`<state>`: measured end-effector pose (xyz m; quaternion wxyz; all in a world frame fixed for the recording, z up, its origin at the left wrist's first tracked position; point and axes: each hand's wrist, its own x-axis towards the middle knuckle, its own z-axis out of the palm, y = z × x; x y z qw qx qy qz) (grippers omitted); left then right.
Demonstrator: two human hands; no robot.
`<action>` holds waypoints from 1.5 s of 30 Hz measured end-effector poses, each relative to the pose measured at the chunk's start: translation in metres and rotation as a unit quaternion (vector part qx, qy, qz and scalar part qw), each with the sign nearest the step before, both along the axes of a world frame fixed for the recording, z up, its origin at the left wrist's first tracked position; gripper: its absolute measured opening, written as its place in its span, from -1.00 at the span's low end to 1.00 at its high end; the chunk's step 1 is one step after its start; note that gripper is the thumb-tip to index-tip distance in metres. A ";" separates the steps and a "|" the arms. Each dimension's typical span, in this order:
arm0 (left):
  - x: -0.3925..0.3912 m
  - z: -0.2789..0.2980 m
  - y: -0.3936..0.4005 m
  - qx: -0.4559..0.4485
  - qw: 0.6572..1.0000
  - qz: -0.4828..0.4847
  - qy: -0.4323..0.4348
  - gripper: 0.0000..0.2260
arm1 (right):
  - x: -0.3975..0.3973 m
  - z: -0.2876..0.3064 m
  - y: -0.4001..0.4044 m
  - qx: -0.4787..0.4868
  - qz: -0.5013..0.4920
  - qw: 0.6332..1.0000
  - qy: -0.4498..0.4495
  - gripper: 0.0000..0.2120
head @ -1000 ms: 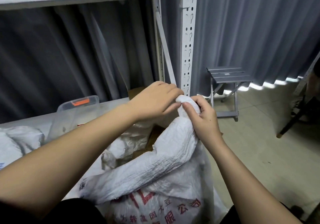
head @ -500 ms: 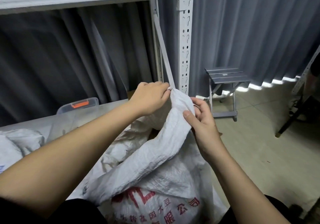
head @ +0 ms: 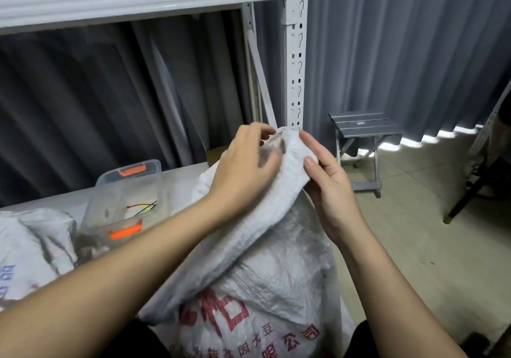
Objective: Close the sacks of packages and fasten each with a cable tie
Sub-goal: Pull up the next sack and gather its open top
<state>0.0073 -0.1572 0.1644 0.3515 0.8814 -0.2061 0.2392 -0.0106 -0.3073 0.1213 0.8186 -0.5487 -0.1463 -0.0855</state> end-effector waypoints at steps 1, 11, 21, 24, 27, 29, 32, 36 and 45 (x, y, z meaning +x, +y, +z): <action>-0.014 -0.005 -0.005 0.052 0.998 0.005 -0.036 -0.61 | 0.003 0.001 0.000 0.013 0.001 1.000 0.010 -0.62; 0.004 -0.011 -0.021 0.406 0.864 0.215 -0.208 -0.56 | 0.021 0.010 0.013 0.268 -0.027 0.961 0.068 -0.58; -0.003 0.006 -0.023 0.379 0.908 0.174 -0.041 -0.78 | 0.025 0.021 0.022 0.374 -0.032 0.919 0.124 -0.76; -0.009 0.005 -0.020 0.359 0.912 0.171 -0.096 -0.66 | 0.024 0.021 0.022 0.336 -0.072 0.931 0.121 -0.71; 0.000 0.007 -0.005 0.436 0.873 0.177 -0.125 -0.66 | 0.023 0.018 0.021 0.343 -0.063 0.930 0.117 -0.63; 0.000 0.014 0.005 0.466 0.852 0.208 -0.121 -0.70 | 0.023 0.016 0.021 0.351 -0.057 0.927 0.116 -0.59; 0.004 0.011 0.011 0.449 0.852 0.194 -0.186 -0.81 | 0.021 0.015 0.025 0.333 -0.097 0.932 0.110 -0.54; 0.006 0.009 0.006 0.414 0.861 0.212 -0.206 -0.85 | 0.017 0.013 0.030 0.306 -0.142 0.938 0.084 -0.55; 0.000 -0.002 0.020 0.444 0.879 0.156 -0.075 -0.72 | 0.028 0.011 -0.016 -0.500 -0.311 0.799 -0.119 -0.38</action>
